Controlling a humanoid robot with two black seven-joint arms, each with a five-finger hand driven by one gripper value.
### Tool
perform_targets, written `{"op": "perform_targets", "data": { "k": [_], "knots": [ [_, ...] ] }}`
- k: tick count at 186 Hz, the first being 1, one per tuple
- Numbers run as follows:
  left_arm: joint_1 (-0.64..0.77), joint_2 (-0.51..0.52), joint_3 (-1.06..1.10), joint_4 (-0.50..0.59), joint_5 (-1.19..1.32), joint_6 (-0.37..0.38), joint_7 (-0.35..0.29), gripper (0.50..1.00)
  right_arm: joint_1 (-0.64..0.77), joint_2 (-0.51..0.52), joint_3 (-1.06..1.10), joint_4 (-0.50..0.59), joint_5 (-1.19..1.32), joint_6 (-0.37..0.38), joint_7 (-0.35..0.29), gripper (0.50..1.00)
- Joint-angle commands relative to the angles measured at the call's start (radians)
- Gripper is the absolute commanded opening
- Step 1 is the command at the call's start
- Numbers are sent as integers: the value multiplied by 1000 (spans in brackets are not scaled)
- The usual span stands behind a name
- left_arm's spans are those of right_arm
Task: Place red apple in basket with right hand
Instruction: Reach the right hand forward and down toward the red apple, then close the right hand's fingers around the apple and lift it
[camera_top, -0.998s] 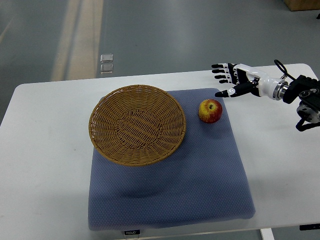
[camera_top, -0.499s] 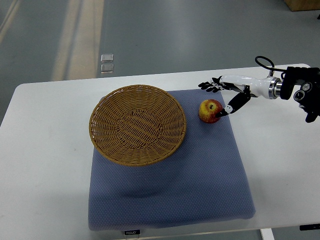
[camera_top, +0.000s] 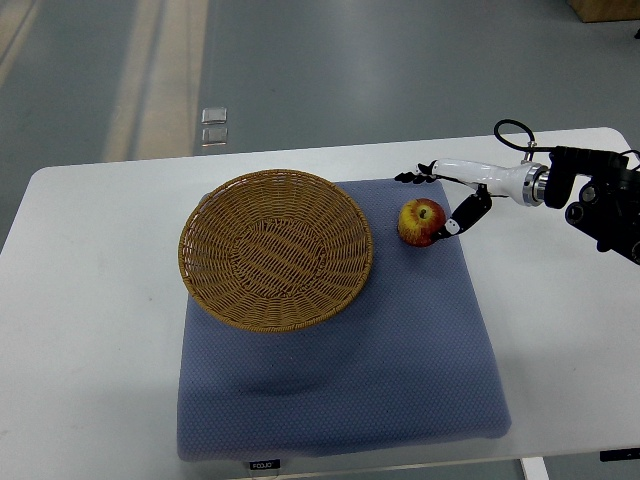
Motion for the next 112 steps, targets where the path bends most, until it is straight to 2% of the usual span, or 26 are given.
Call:
{"op": "perform_targets", "data": {
  "k": [1, 63, 80, 90, 91, 99, 108, 109, 112],
  "knots": [
    [0, 0, 0, 0, 0, 0, 0, 1000, 0, 5, -12, 0, -20, -18, 1, 921],
    [-2, 0, 2, 0, 1, 0, 0, 1000, 0, 60, -101, -22, -33, -96, -8, 913],
    [0, 0, 3, 0, 0, 0, 0, 1000, 1, 74, -115, -49, -33, -116, -8, 852],
    [0, 0, 3, 0, 0, 0, 0, 1000, 1, 74, -115, -49, -33, -116, -8, 852],
    [0, 0, 3, 0, 1, 0, 0, 1000, 1, 76, -115, -58, -33, -117, -8, 812],
    [-2, 0, 3, 0, 1, 0, 0, 1000, 1, 80, -116, -66, -35, -122, -8, 780],
    [-2, 0, 3, 0, 1, 0, 0, 1000, 1, 80, -116, -66, -35, -122, -8, 780],
    [-2, 0, 3, 0, 0, 0, 0, 1000, 1, 85, -118, -78, -35, -134, -8, 742],
    [-2, 0, 3, 0, 1, 0, 0, 1000, 1, 85, -118, -81, -35, -137, -8, 731]
  ]
}}
